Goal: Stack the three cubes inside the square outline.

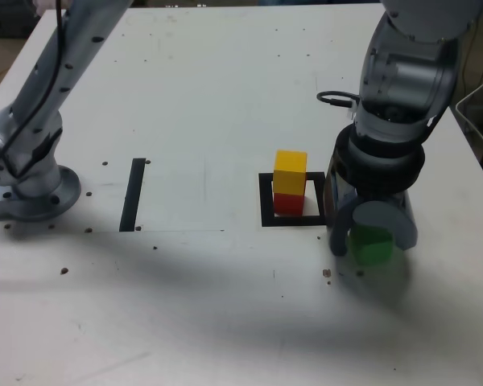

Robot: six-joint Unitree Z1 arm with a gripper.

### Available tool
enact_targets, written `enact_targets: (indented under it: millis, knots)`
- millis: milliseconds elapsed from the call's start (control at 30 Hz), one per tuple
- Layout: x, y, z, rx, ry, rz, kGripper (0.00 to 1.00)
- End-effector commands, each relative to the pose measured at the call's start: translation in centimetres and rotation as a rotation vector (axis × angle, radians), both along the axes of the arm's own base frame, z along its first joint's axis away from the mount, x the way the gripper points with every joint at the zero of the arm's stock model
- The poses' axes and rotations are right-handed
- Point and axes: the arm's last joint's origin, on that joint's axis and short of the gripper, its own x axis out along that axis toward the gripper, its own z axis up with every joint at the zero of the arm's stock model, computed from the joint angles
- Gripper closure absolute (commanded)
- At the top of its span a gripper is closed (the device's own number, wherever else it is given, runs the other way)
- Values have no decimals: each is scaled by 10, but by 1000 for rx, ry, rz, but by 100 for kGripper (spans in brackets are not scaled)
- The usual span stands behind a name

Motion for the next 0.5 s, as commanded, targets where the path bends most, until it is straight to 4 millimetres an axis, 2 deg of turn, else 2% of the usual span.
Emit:
enact_targets:
  millis: [0, 100, 333, 467]
  knots:
    - [0, 1, -3, 5, 10, 7, 41]
    - [0, 1, -3, 6, 10, 13, 47]
    - [1, 2, 1, 8, -11, 15, 78]
    - [0, 2, 2, 2, -12, 15, 83]
